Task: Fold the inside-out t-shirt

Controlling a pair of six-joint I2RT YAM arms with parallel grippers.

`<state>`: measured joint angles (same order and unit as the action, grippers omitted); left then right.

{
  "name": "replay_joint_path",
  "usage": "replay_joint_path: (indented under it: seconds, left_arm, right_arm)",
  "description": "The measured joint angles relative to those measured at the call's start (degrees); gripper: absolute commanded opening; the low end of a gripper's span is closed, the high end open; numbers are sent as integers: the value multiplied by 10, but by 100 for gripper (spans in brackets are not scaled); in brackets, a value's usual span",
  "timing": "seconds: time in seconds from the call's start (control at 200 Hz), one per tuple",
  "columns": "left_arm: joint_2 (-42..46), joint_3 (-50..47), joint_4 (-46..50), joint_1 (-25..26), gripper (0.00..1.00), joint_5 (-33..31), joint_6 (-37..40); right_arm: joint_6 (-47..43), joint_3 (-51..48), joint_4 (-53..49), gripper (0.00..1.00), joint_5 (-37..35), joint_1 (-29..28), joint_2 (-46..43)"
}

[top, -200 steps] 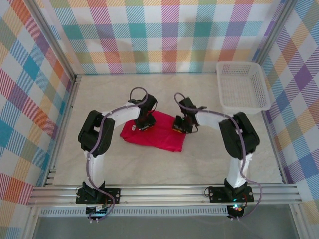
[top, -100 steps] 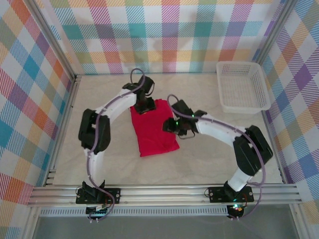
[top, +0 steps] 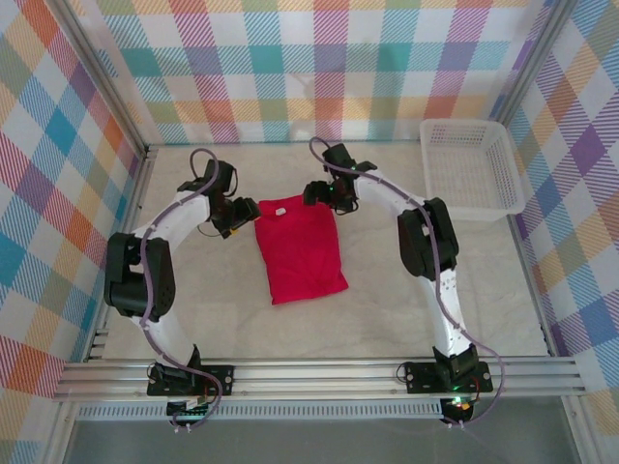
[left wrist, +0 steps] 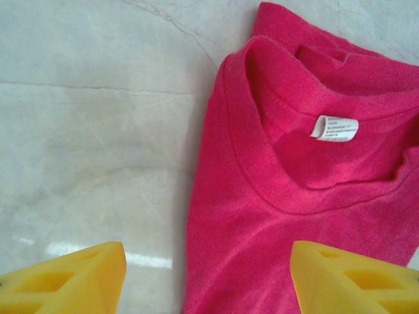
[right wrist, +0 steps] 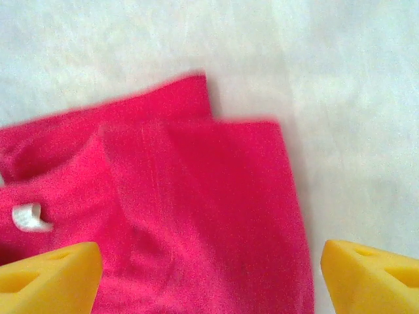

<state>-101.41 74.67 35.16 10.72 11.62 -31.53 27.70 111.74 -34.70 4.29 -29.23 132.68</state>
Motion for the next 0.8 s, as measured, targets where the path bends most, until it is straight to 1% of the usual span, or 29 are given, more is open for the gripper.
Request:
replay_joint_path:
  seconds: [0.08, 0.21, 0.255, 0.335, 0.375, 0.4, 0.585, 0.68, 0.76, 0.8]
  left_arm:
    - [-21, 0, -12, 0, 66, 11, 3]
    - [-47, 0, -24, -3, 65, 25, 5]
    - [-52, 0, -28, -4, 65, 30, 5]
    - [-63, 2, -38, -4, 65, 37, 6]
    - [-72, 5, -44, -4, 64, 42, 6]
    - [-78, 8, -49, -4, 64, 45, 5]
    - [-137, 48, -86, -4, 62, 68, 5]
    - [-167, 80, -76, -4, 60, 76, 2]
    - [-180, 97, -78, -5, 56, 87, -4]
    - [-186, 104, -73, -5, 50, 87, -7]
  right_arm:
    - [-4, 49, -5, 78, 10, 2, 42]
    - [-1, 87, -5, 69, 27, 1, 83]
    - [1, 96, -5, 60, 32, 1, 86]
    - [5, 96, -5, 36, 41, 0, 91]
    - [5, 90, -3, 29, 45, 0, 93]
    - [7, 85, 1, 27, 48, 0, 93]
    - [7, 39, 37, 26, 59, 0, 74]
    - [7, 32, 45, 27, 59, 0, 71]
    - [7, 29, 48, 29, 59, 0, 70]
    - [7, 29, 49, 29, 60, 0, 70]
